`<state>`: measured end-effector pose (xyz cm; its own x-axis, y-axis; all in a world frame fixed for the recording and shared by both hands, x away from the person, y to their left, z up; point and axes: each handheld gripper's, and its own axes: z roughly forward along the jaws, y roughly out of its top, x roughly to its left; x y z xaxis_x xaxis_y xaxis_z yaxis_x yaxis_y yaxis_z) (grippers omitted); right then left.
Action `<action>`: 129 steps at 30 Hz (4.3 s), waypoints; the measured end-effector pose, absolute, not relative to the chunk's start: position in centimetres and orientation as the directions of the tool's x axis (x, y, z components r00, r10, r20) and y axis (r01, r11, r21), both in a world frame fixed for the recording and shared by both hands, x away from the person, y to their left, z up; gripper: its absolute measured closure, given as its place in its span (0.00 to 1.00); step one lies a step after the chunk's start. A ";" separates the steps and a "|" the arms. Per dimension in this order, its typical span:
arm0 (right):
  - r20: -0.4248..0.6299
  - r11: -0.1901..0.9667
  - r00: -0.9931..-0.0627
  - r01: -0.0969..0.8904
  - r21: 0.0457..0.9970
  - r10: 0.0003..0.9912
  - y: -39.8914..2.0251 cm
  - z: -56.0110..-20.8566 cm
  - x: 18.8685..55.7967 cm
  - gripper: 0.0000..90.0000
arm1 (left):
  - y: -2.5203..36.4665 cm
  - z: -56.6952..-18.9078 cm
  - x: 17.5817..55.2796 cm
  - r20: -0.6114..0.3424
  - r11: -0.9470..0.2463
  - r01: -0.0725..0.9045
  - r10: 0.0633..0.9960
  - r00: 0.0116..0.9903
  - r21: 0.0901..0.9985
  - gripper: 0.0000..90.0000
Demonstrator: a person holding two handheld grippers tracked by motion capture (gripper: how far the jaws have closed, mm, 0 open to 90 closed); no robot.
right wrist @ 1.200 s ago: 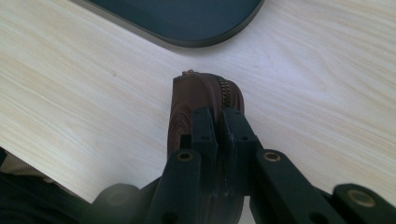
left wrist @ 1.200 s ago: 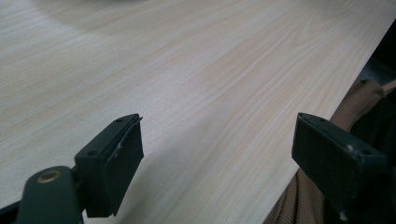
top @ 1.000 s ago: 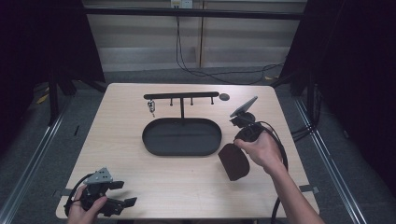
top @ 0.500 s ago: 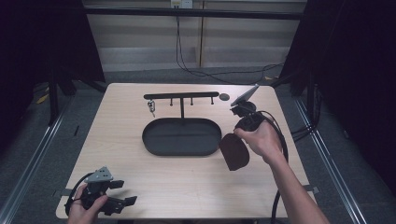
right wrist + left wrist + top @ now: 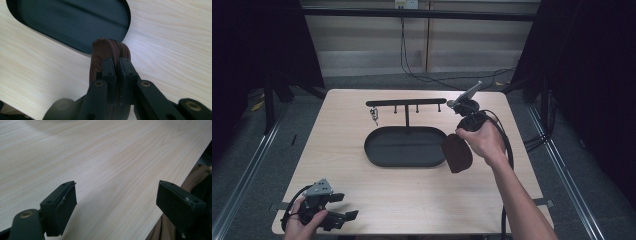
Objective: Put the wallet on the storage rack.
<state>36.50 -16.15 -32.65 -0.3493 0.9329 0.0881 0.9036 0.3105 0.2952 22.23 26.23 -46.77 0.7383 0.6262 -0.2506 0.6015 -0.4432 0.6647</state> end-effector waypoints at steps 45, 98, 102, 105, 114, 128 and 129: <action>0.314 0.108 -0.235 0.921 0.373 0.920 -16.0 -36.7 41.7 0.93 | 26.5 -46.9 22.4 -0.261 -0.437 0.616 0.634 0.728 0.655 0.18; 0.372 0.012 -0.203 0.890 0.455 0.906 -16.1 -44.1 42.4 0.86 | 26.4 -46.8 22.4 -0.257 -0.442 0.607 0.627 0.736 0.660 0.18; 0.368 0.022 -0.217 0.884 0.467 0.904 -16.1 -43.9 42.3 0.81 | 26.4 -46.8 22.4 -0.255 -0.442 0.606 0.628 0.735 0.661 0.18; 0.367 0.024 -0.224 0.878 0.478 0.903 -16.2 -43.6 42.1 0.74 | 26.3 -46.8 22.4 -0.253 -0.444 0.605 0.627 0.737 0.660 0.18; 0.360 0.049 -0.266 0.857 0.512 0.894 -16.8 -42.7 40.9 0.38 | 26.4 -46.8 22.5 -0.254 -0.438 0.609 0.633 0.731 0.661 0.18; 0.346 0.063 -0.331 0.796 0.601 0.878 -17.8 -40.7 38.7 0.17 | 26.5 -46.8 22.6 -0.258 -0.426 0.617 0.643 0.721 0.662 0.18; 0.343 0.061 -0.328 0.795 0.603 0.880 -17.8 -40.7 38.5 0.17 | 26.5 -46.9 22.6 -0.259 -0.426 0.617 0.643 0.721 0.662 0.18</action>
<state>38.52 -17.83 -40.72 -0.3278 0.8801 0.3435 0.7952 0.0608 0.6032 22.64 26.48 -46.85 0.7208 0.6430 -0.2589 0.6173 -0.4255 0.6618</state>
